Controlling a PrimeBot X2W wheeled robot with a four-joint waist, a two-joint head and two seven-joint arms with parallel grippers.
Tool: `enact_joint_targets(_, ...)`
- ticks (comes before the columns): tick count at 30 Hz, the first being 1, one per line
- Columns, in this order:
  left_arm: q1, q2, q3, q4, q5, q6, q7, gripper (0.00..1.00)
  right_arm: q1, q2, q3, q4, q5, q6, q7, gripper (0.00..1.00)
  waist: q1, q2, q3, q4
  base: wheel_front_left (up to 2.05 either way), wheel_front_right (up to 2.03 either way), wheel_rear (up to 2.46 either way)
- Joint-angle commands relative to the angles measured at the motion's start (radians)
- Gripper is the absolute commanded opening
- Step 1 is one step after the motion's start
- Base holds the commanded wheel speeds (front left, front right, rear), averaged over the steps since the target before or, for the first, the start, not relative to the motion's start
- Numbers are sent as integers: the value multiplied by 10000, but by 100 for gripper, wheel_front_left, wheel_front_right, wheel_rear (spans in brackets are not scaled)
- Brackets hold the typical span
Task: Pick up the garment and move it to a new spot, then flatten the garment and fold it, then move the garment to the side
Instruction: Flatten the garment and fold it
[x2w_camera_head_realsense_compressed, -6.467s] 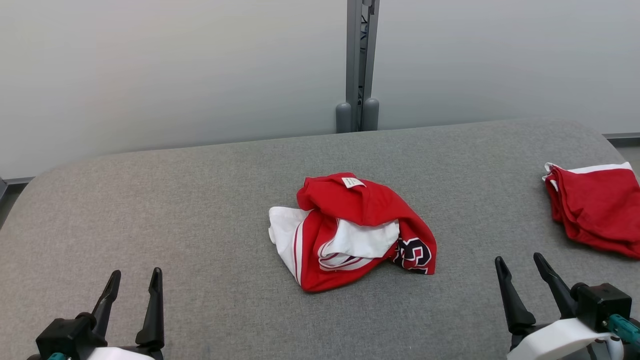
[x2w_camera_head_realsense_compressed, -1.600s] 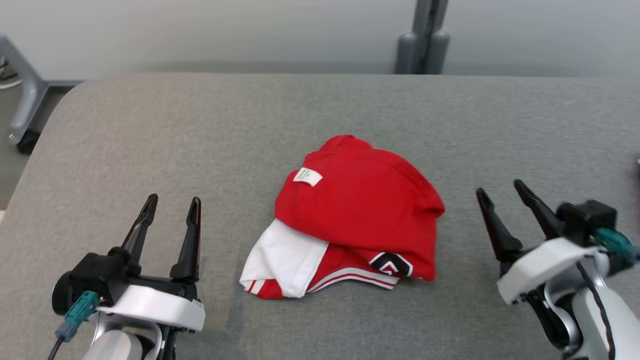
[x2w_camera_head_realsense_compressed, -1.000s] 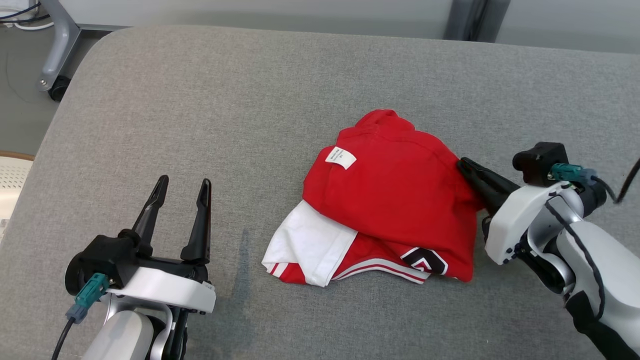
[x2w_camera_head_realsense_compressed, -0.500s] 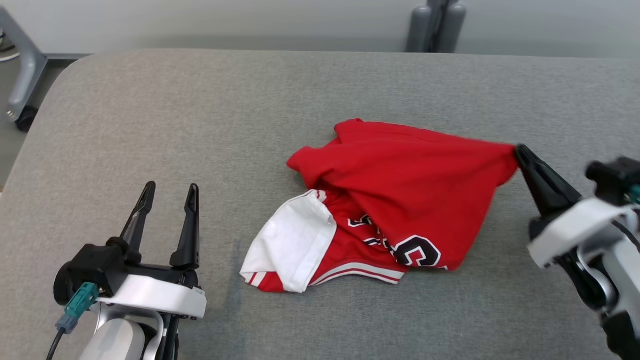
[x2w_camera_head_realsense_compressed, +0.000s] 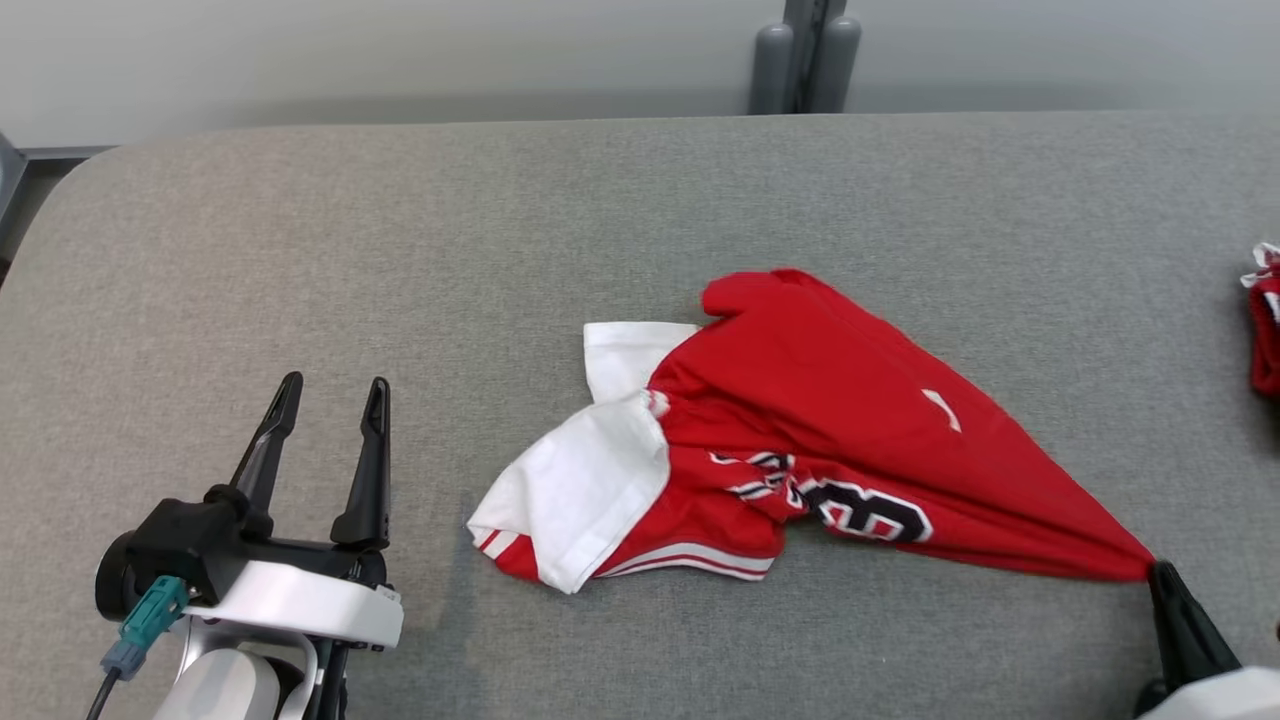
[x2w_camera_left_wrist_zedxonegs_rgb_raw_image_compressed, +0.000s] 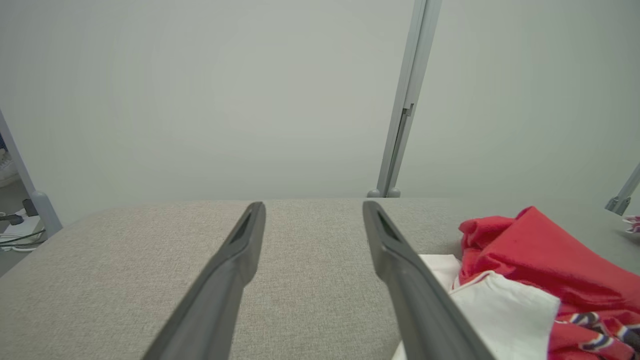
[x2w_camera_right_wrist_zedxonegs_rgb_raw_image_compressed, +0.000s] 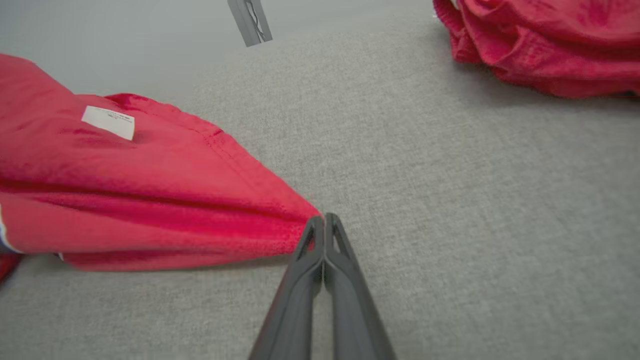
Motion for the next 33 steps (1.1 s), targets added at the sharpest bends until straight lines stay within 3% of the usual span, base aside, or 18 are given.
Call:
enact_joint_targets(1,97,64,44,-31,-16,68,8,100,120,33,-264,93,-52,-3,-118,0,0,0,-26,-81,0,0,0)
enact_joint_targets(7,182,185,68,-134,-62,122,90,100,319,707,-812,709,-475,-3,-269,0,0,0,-58,-310,0,0,0)
enact_joint_targets(9,257,219,75,-172,-77,163,117,100,192,797,-812,824,-575,-3,-252,45,0,0,-88,-365,0,0,0)
enact_joint_targets(10,296,224,79,-188,-89,188,118,100,117,841,-810,805,-613,-1,-295,94,0,0,-106,-390,0,0,0)
enact_joint_targets(11,340,234,89,-203,-104,190,126,100,63,875,-819,779,-694,-1,-314,100,0,0,-129,-419,0,0,0)
enact_joint_targets(21,751,206,135,-333,-209,387,124,100,-320,1075,-1005,-686,-1792,-1,-248,100,0,0,-530,-619,0,0,0)
enact_joint_targets(33,1544,264,-47,-401,-260,568,235,100,-290,1407,-196,-3090,-2871,-1,1041,100,0,0,-1296,-635,0,0,0)
